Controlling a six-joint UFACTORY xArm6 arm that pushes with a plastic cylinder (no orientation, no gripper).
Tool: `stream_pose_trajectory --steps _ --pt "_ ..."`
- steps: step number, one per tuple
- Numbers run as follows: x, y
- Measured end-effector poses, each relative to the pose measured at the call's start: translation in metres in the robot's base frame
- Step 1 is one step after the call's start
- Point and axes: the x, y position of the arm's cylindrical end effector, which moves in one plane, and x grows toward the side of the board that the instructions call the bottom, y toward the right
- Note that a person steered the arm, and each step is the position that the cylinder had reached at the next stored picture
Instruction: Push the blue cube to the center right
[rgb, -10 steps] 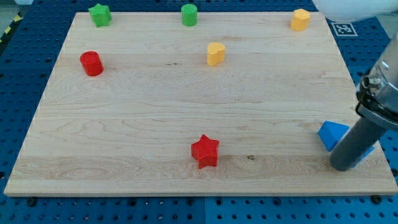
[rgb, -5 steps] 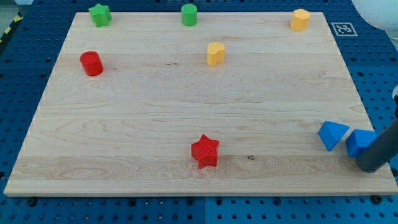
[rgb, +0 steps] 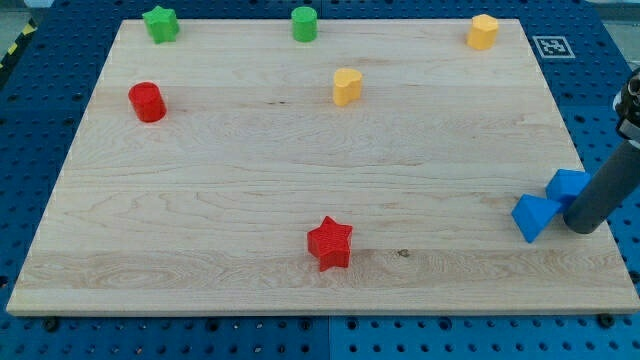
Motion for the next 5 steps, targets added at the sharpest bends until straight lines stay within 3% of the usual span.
stream_pose_trajectory --steps 5 --pt "-0.084 -0.005"
